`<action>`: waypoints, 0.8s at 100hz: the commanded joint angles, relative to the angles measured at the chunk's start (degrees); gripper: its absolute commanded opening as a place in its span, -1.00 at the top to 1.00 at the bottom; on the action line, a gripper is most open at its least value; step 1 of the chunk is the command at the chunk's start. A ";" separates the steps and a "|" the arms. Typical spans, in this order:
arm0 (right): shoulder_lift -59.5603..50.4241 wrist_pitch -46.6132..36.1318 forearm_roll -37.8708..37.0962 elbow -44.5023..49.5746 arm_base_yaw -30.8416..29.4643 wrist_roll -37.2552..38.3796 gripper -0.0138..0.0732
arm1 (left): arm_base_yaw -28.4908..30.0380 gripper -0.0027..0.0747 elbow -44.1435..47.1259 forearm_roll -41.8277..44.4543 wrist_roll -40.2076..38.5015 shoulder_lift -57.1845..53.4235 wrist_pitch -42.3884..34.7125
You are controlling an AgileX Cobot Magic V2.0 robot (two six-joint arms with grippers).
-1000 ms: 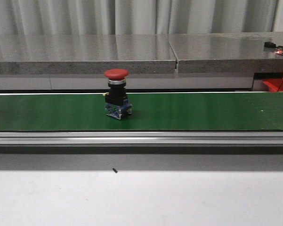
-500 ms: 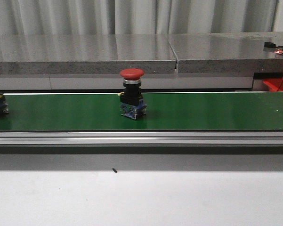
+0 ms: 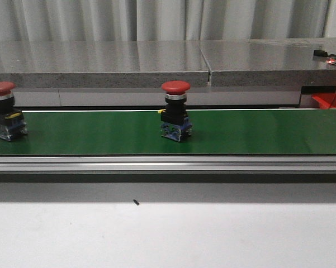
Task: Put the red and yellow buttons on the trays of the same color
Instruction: 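Lower the right gripper over the leading red button on the belt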
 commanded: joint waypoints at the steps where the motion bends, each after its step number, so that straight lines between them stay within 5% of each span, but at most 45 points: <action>1: 2.56 -1.16 1.74 -3.90 1.08 -2.13 -0.79 | -0.47 0.98 -1.59 -1.17 0.11 0.32 -4.34; 44: 24.65 -1.02 -1.15 -18.78 15.95 -3.59 -0.68 | -0.47 0.98 -1.59 -1.17 0.11 0.32 -4.23; 80: 38.13 -0.86 -3.56 -24.40 17.50 -4.05 -0.68 | -0.47 0.98 -1.59 -1.17 0.11 0.32 -4.23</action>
